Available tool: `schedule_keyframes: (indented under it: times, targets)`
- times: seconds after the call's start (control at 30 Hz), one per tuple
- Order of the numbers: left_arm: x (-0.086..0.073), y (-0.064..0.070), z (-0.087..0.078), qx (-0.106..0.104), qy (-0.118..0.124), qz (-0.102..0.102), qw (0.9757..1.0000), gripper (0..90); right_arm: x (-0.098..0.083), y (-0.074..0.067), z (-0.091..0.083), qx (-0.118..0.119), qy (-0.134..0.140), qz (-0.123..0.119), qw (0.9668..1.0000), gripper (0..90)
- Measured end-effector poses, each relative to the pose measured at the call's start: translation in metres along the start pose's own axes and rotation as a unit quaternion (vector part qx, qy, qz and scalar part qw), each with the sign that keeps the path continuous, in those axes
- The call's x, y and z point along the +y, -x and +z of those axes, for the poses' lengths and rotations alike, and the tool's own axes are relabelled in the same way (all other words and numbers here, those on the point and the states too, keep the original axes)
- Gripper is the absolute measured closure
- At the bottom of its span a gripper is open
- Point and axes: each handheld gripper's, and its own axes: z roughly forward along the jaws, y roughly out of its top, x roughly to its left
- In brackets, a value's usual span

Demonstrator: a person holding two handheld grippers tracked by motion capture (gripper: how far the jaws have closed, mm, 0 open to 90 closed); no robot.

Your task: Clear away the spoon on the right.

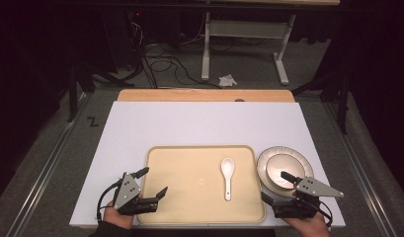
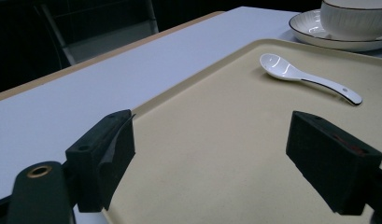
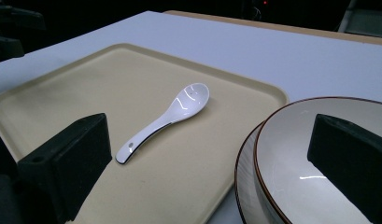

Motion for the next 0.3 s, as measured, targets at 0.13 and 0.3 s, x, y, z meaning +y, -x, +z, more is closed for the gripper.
schedule_keyframes:
  times: [0.13,0.3]
  targets:
    - [-0.0003,-0.0006,-0.0005,0.001,0.001,-0.002,1.0000,15.9,0.0002,0.0006,-0.0005,-0.002,0.005,0.002,1.0000,0.6]
    - [-0.0005,-0.0009,-0.0005,0.001,0.002,-0.003,1.0000,15.9,0.0002,0.0009,-0.0011,-0.004,0.008,0.005,0.9999,0.5]
